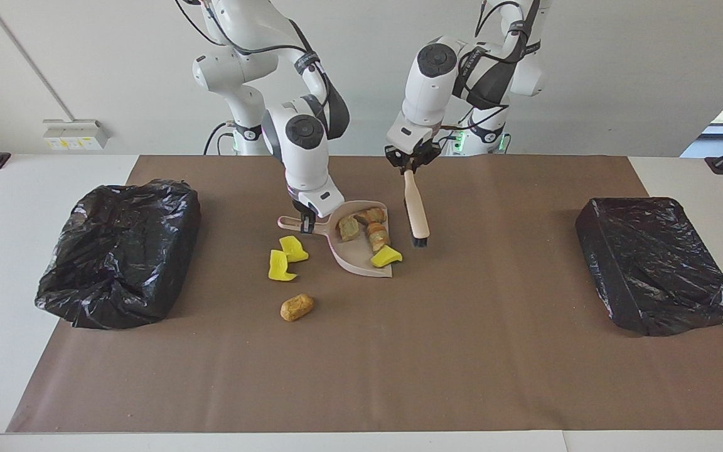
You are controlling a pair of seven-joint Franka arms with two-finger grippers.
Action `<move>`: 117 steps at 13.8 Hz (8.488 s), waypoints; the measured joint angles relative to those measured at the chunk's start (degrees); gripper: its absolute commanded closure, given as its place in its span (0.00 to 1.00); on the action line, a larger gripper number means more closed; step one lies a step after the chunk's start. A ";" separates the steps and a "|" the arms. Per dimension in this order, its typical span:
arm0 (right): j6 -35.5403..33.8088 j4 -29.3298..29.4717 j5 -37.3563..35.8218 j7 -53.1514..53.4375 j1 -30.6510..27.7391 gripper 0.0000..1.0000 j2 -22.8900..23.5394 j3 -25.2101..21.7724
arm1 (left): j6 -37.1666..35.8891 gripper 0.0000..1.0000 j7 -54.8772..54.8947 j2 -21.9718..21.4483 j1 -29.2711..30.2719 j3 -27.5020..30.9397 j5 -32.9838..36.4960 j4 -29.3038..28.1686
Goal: Sweep and dump trash in bin
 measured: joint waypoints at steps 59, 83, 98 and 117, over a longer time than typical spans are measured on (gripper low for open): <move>-21.26 13.40 -26.93 -16.83 -36.70 1.00 -16.77 2.08 | -24.29 0.00 47.21 3.12 30.00 0.67 6.68 42.19; 6.80 19.39 -1.11 102.30 -3.27 0.49 15.13 16.14 | -27.89 0.00 48.87 1.34 33.70 0.64 6.66 42.23; -7.50 10.21 6.66 101.16 -0.51 0.00 2.22 20.35 | -21.66 0.00 46.60 5.08 28.34 -0.86 6.50 40.58; 9.08 -23.36 23.16 101.63 13.01 1.00 -14.04 20.44 | 17.37 0.00 21.60 20.57 2.01 -1.22 6.56 16.81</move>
